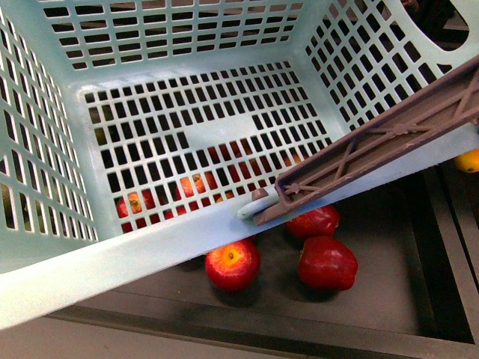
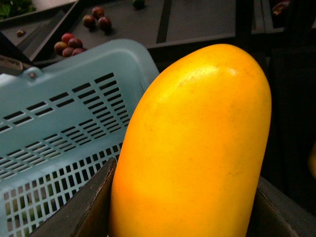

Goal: Pick mango and avocado into basket

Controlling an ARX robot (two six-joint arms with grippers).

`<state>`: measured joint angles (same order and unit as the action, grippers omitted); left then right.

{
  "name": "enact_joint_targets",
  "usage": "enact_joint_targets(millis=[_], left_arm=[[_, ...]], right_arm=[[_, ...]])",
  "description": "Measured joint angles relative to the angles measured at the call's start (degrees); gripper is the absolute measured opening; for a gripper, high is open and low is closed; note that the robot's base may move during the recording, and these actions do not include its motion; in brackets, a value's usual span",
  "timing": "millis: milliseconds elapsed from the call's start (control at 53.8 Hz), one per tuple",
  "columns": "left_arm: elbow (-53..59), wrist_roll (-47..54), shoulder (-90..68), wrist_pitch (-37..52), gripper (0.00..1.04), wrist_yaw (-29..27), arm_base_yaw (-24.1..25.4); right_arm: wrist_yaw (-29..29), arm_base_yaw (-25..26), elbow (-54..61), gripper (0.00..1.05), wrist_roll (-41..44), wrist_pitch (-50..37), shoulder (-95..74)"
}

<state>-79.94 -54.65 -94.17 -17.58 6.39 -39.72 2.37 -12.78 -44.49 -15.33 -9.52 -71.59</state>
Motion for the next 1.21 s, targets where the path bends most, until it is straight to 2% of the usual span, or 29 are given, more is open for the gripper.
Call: enact_joint_targets(millis=[279, 427, 539, 761, 1003, 1022, 1059, 1133, 1207], left_arm=[[0.0, 0.0, 0.0, 0.0, 0.14, 0.0, 0.0], [0.0, 0.0, 0.0, 0.0, 0.14, 0.02, 0.0], [0.0, 0.07, 0.0, -0.02, 0.14, 0.26, -0.02], [0.0, -0.02, -0.04, -0.04, 0.14, -0.42, 0.02], [0.0, 0.24, -0.04, -0.04, 0.14, -0.11, 0.13], [0.0, 0.09, -0.04, -0.04, 0.14, 0.09, 0.13], [0.0, -0.09, -0.04, -0.04, 0.14, 0.15, 0.11], [0.0, -0.02, -0.04, -0.04, 0.14, 0.28, -0.11], [0.0, -0.15, -0.04, -0.04, 0.14, 0.35, -0.09]], right_arm=[[0.85, -4.2, 0.37, 0.6, 0.2, -1.38, -2.73], [0.98, -5.01, 1.11, 0.78, 0.33, -1.66, -2.75], [1.11, -4.87, 1.77, 0.98, 0.22, -1.73, -2.64], [2.16, -1.29, 2.99, 0.96, -0.44, -0.81, -0.04], [6.05, 6.51, 5.9, 0.96, -1.01, 1.4, 6.16], [5.81, 6.93, 6.4, 0.95, -0.39, 0.5, 6.23], [3.65, 7.43, 10.14, 0.86, 3.85, -10.12, 6.97], [2.08, 7.78, 17.57, 0.71, 10.08, -23.76, 8.79], [1.81, 8.24, 21.09, 0.61, 12.07, -27.3, 10.78]])
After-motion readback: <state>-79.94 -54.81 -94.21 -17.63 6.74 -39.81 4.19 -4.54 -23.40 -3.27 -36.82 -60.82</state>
